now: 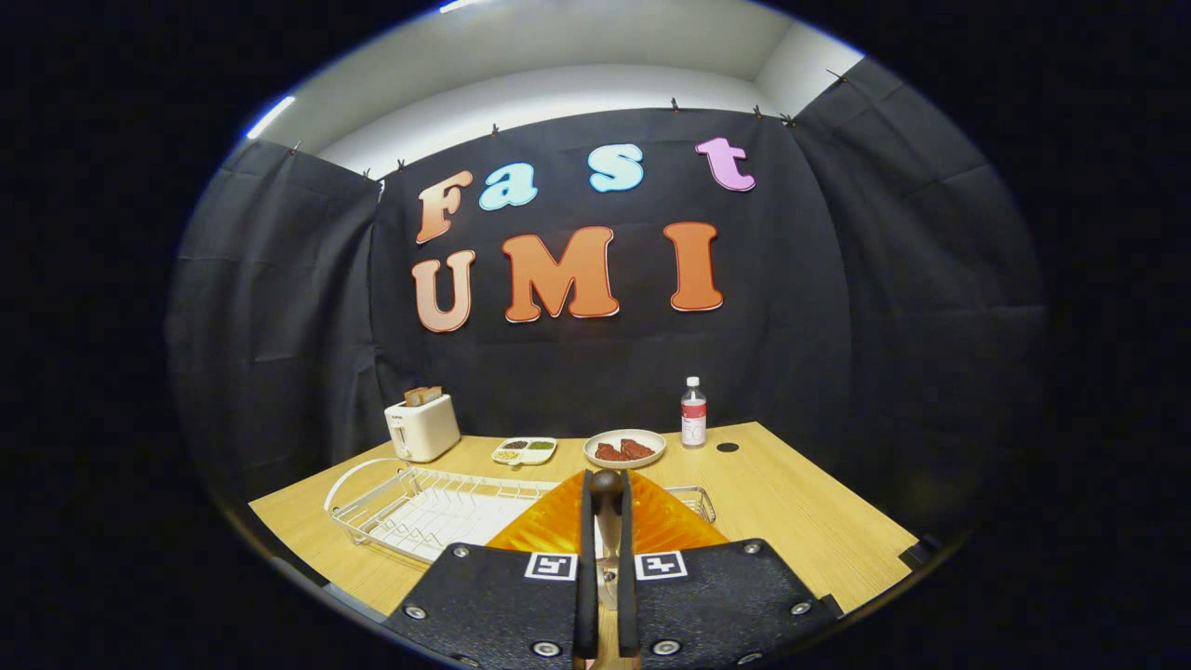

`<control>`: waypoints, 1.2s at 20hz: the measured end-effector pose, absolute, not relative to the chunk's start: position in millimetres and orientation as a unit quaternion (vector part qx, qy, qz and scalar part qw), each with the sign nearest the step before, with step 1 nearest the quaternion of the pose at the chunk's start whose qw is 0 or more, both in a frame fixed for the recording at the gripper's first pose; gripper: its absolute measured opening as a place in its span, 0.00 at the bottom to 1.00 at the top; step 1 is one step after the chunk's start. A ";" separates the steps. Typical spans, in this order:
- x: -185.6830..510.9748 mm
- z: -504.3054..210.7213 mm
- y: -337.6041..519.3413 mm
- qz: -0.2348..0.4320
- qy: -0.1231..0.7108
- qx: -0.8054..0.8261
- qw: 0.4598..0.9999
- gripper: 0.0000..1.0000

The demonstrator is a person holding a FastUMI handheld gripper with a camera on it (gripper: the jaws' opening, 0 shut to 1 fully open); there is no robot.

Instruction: Take the plate from the dish rack, then take the spoon from the basket and place it into the plate.

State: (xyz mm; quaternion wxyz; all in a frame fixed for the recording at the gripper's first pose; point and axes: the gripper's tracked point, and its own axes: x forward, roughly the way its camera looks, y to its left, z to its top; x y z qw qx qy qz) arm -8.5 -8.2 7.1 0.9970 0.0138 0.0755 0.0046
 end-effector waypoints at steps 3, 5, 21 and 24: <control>-15.2 13.3 4.5 0.025 0.069 0.019 0.997 0.08; -19.5 10.3 16.3 0.043 0.072 0.020 0.996 0.08; -51.7 -40.6 106.7 0.200 0.106 0.034 0.973 0.08; -53.2 -60.2 109.7 0.207 0.127 0.045 0.969 0.08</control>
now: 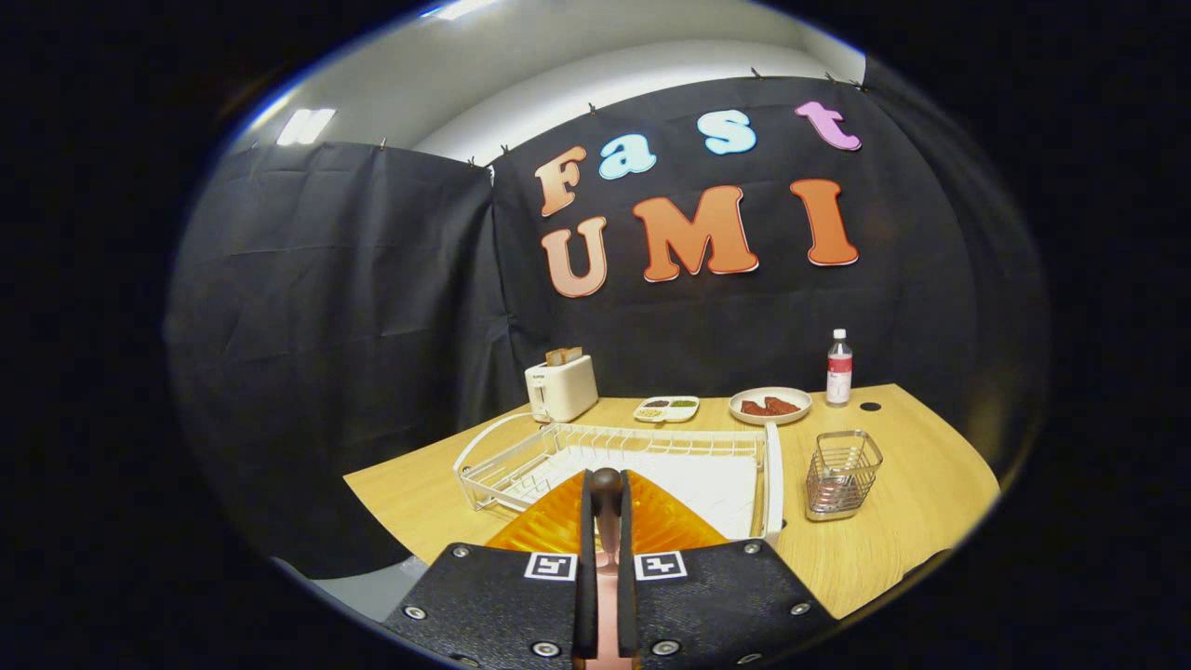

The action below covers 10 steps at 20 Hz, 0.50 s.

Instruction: Take the plate from the dish rack, then take the spoon from the basket and place it into the plate.

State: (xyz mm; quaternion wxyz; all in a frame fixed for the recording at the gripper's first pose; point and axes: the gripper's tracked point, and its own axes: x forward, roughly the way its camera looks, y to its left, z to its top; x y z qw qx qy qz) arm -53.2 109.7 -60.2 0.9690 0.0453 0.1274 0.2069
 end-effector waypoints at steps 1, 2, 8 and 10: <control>-53.8 -65.8 110.8 0.210 0.132 0.044 0.968 0.08; -54.5 -71.6 110.7 0.211 0.136 0.043 0.967 0.08; -60.6 -88.8 98.9 0.215 0.153 0.042 0.964 0.09; -69.3 -92.5 92.6 0.223 0.155 0.041 0.962 0.08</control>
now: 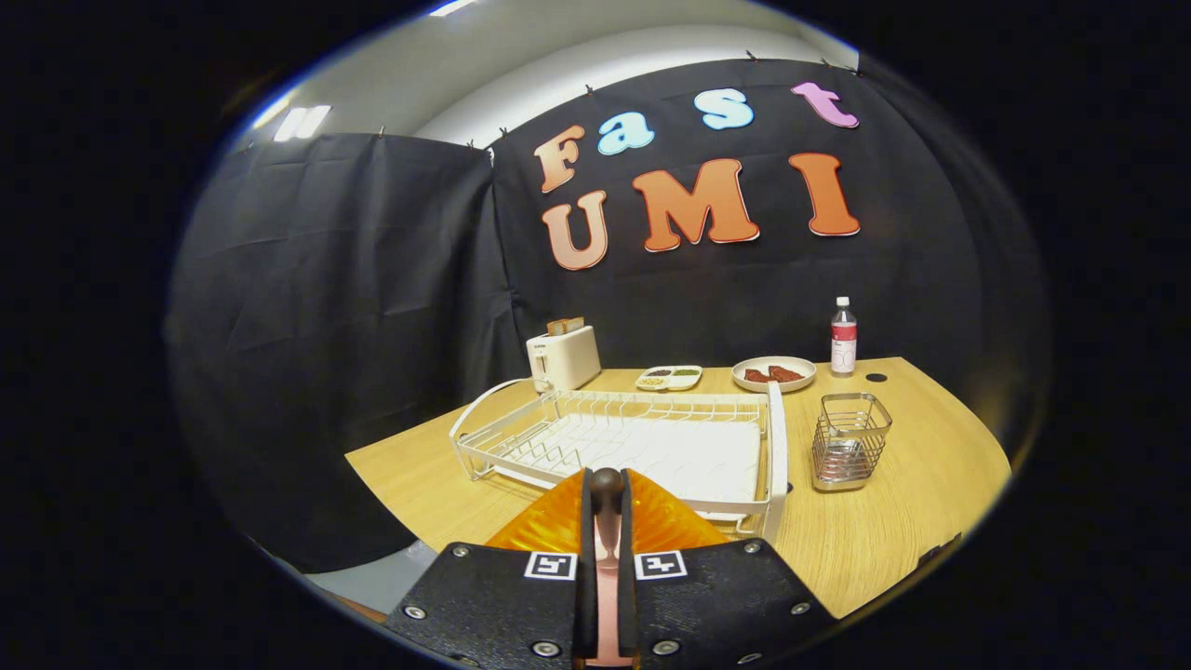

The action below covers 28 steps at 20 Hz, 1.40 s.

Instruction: Take the plate from the dish rack, then take the spoon from the basket and place it into the plate.

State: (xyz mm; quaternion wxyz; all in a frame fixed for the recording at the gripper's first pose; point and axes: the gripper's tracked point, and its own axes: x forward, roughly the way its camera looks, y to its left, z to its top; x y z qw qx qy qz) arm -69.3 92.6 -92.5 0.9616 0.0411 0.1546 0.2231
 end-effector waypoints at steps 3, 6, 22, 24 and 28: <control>-79.0 -110.8 76.9 0.226 0.171 0.051 0.958 0.10; -85.8 -145.3 57.4 0.205 0.217 0.063 0.952 0.13; -48.7 -58.7 38.4 0.152 0.115 0.031 0.981 0.71; -41.9 -34.6 36.8 0.142 0.086 0.026 0.986 0.78; -35.6 -0.9 34.4 0.126 0.050 0.042 0.990 0.84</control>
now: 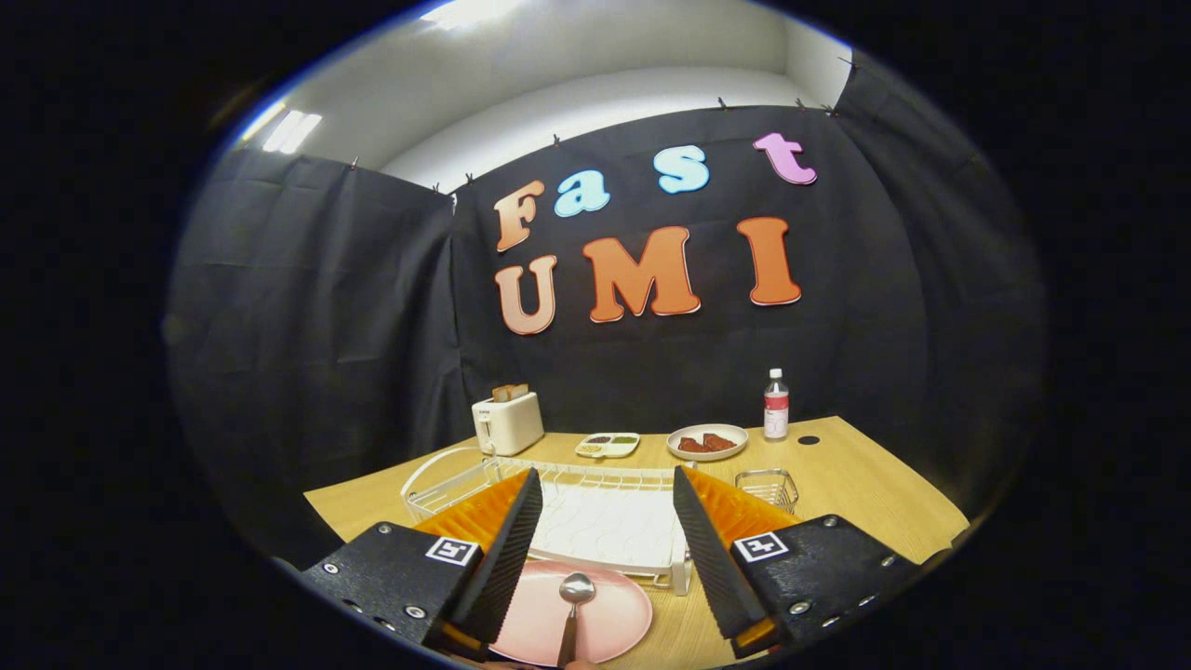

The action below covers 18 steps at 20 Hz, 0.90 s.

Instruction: Take the plate from the dish rack, then take the spoon from the basket and place it into the plate.

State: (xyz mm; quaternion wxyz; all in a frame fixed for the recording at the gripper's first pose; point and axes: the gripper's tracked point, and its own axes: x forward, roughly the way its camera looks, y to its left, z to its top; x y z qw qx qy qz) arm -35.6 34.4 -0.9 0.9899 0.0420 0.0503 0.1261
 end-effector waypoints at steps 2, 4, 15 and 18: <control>-32.5 12.8 26.5 0.109 0.035 0.046 0.992 0.87; -29.1 26.3 15.7 0.083 0.013 0.051 0.995 0.90; -26.5 38.6 8.6 0.046 -0.014 0.029 0.998 0.91; -25.3 39.6 5.1 0.036 -0.015 0.021 0.999 0.91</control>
